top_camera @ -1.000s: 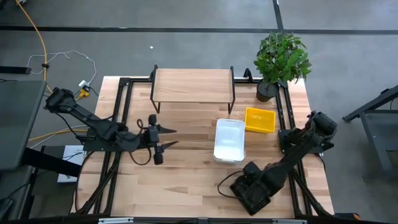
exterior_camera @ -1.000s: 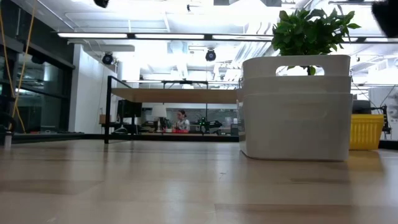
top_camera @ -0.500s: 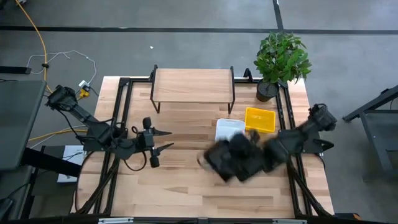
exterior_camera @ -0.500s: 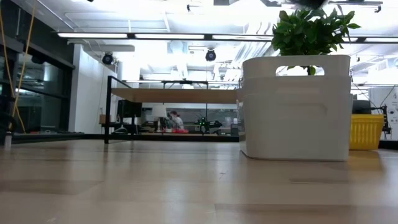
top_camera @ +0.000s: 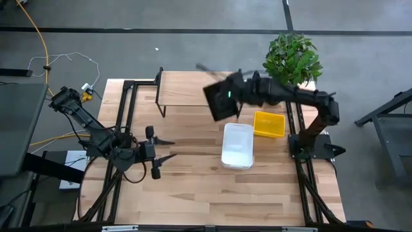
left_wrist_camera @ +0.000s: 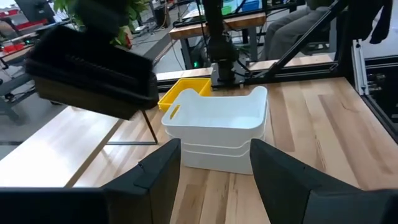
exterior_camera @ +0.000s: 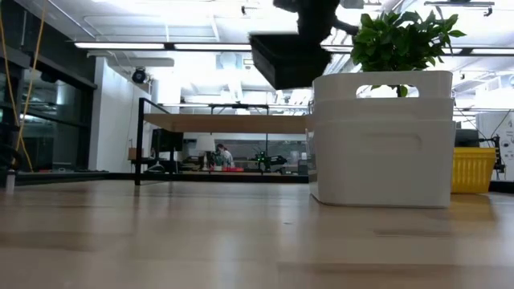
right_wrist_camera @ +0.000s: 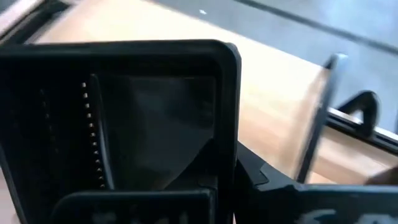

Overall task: Stack baskets on shelf by color
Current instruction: Put the stacked black bins on the shelf

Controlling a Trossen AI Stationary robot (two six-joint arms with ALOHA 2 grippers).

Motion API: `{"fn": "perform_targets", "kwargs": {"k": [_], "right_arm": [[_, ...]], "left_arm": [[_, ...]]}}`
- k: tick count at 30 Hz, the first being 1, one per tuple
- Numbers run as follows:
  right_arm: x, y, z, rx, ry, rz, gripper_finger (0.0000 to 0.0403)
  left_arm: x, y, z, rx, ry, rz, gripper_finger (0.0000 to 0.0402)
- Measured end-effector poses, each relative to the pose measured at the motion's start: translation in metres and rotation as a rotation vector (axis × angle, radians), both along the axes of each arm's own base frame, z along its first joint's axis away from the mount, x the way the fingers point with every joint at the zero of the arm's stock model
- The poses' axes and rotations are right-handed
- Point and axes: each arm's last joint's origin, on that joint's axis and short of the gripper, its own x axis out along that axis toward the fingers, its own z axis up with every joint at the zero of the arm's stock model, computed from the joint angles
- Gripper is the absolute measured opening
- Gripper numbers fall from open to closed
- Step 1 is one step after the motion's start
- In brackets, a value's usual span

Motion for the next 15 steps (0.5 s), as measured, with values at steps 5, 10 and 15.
{"fn": "perform_targets", "kwargs": {"k": [5, 10, 15], "right_arm": [[-0.012, -0.05, -0.006, 0.092, -0.034, -0.138, 0.0002], [-0.018, -0.075, -0.027, 0.163, -0.055, -0.21, 0.0002], [-0.022, -0.092, -0.049, 0.205, -0.09, -0.275, 0.0003]], "left_arm": [[-0.001, -0.002, 0.0, -0.013, -0.005, -0.009, 0.018], [-0.001, -0.002, 0.0, -0.022, -0.008, -0.007, 0.018], [-0.001, -0.002, 0.0, -0.033, -0.011, -0.007, 0.018]]}}
